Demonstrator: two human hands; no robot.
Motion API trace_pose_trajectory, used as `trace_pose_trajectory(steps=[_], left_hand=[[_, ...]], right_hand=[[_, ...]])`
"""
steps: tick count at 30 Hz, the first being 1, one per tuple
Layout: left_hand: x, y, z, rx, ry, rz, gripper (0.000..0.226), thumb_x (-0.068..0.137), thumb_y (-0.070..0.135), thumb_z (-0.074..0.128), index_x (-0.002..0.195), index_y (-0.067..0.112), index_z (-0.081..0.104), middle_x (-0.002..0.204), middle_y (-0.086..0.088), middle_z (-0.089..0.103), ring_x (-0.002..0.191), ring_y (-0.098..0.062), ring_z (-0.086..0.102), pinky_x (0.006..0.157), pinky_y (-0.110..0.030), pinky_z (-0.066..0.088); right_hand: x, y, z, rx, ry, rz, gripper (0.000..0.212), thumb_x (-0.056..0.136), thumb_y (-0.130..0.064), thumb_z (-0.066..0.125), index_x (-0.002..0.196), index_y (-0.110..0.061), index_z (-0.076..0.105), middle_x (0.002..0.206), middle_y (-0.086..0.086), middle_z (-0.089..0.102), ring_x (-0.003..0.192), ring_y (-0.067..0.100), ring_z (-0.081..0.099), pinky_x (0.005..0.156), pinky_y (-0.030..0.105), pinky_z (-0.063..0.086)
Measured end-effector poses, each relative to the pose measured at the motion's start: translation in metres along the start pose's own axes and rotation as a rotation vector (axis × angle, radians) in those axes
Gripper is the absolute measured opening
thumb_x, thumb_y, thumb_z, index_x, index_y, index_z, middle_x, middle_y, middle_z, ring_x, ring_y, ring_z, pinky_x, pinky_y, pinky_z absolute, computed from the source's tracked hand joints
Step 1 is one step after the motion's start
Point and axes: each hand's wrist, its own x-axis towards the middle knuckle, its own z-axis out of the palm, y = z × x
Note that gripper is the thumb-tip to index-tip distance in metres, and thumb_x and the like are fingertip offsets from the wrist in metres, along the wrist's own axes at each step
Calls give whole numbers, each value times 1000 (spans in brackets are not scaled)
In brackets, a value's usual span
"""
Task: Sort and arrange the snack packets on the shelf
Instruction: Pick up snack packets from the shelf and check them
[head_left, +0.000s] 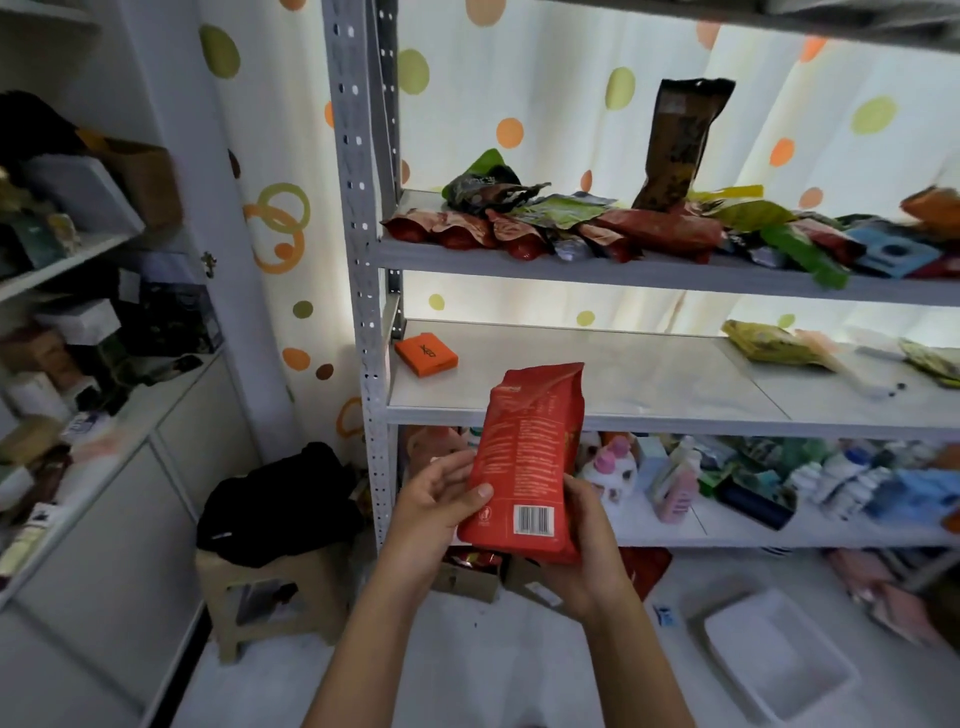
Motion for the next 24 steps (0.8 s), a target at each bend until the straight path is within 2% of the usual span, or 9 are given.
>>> trace_pose_trajectory(steps=[5,8,10,12,14,16,20,22,24], left_hand=[[-3,-4,15,70,19,83,35,81,18,75,114,25,64,113,3,69,103,-15,68,76,-29,59],[-5,-12,24,291,-43,177,38,85,36,72,122,37,60,130,7,53,119,-14,58,88,-35,57],[-13,-13,35,365,-123,216,46,83,46,69,126,43,55,133,13,44,124,-8,50,93,-24,52],[-22,-10,45,412,-179,226,67,75,56,68,136,42,44,130,26,36,122,1,45,91,-13,45],[-28,-8,50,427,-227,213,82,71,60,70,143,41,34,118,49,25,119,2,45,95,-20,47],[-29,-9,50,432,-227,206,76,79,49,72,144,41,33,103,59,24,117,0,50,99,-27,48],[-26,-11,44,351,-137,221,43,97,30,56,134,45,40,116,39,46,104,11,56,91,-20,50],[-22,-14,34,334,-72,229,27,100,34,48,124,46,51,122,18,58,103,7,60,86,-18,53],[-15,-14,23,340,42,257,22,102,35,45,113,41,63,120,2,62,104,-7,65,87,-30,57]], right_hand=[[-8,-2,-8,4,0,-34,49,95,-43,52,131,-11,60,123,21,66,116,38,62,108,59,40],[-15,-3,-12,34,-12,-50,51,95,-44,51,135,-13,56,125,21,65,119,37,61,110,58,38],[-22,-3,-11,89,-33,-64,53,97,-47,47,136,-13,54,127,20,64,121,35,60,111,56,36],[-25,-3,-12,138,-62,-91,58,97,-55,40,136,-15,55,128,19,64,122,33,60,110,53,38],[-27,-2,-15,167,-67,-110,64,94,-64,34,135,-19,56,130,18,63,123,33,59,107,53,41],[-28,-1,-17,170,-73,-104,60,95,-63,34,134,-24,58,133,17,61,123,34,59,104,54,44],[-29,0,-15,-64,-58,-161,36,98,-37,50,133,-35,57,126,6,67,116,24,65,89,40,56],[-28,2,-15,-214,-17,-228,42,96,-27,58,137,-34,51,122,0,70,110,18,68,84,34,58],[-27,4,-15,-251,24,-245,53,90,-22,67,139,-28,48,119,0,71,107,18,69,80,34,58]])
